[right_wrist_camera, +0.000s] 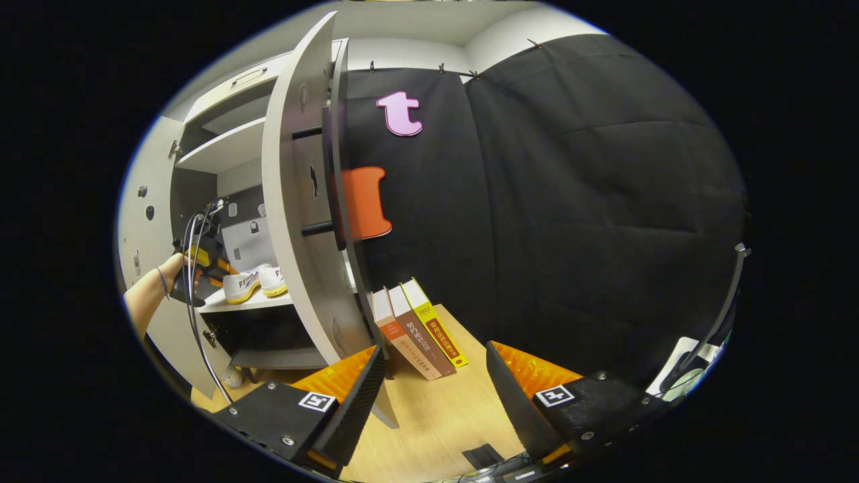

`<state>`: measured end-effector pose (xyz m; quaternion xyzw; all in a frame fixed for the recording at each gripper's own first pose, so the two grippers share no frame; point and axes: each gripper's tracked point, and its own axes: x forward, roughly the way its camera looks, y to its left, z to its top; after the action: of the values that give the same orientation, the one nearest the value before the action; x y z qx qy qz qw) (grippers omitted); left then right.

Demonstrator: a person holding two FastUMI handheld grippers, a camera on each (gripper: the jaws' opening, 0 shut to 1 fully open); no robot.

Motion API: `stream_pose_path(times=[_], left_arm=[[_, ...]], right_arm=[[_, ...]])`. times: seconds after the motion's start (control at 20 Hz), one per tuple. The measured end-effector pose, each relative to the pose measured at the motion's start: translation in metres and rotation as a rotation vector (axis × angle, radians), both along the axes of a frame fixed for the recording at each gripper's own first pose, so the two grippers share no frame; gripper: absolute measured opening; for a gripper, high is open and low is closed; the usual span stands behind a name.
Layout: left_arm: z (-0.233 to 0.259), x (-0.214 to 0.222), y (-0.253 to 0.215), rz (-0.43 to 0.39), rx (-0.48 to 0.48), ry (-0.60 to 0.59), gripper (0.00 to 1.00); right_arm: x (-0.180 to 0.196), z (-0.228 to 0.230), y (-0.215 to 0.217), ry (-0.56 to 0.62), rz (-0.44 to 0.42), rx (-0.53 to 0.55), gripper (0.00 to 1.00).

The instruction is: Grab one shoe with the right hand and put it into the shoe cabinet, grab the other shoe with the left hand and put it into the shoe cabinet; then close the right door with the right hand and the left door with the left hand.

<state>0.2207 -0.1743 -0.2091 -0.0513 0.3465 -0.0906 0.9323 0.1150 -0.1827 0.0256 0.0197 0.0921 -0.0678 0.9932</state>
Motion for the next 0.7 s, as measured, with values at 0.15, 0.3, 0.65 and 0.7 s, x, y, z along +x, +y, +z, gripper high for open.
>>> stream_pose_path(times=[0.15,0.3,0.65,0.7], left_arm=[[0.030,-0.005,0.000,-0.007,0.018,-0.085,0.36],[0.069,-0.021,0.000,-0.021,0.037,-0.179,0.85],[0.188,-0.093,0.027,0.000,0.113,-0.472,0.97],[0.206,-0.110,0.030,-0.002,0.113,-0.514,0.97]], right_arm=[[0.002,-0.001,0.001,-0.001,0.006,0.004,0.93],[0.007,0.001,0.000,-0.008,0.016,-0.004,0.93],[0.023,0.014,0.001,-0.050,0.064,-0.026,0.93],[0.026,0.016,0.003,-0.055,0.076,-0.031,0.92]])
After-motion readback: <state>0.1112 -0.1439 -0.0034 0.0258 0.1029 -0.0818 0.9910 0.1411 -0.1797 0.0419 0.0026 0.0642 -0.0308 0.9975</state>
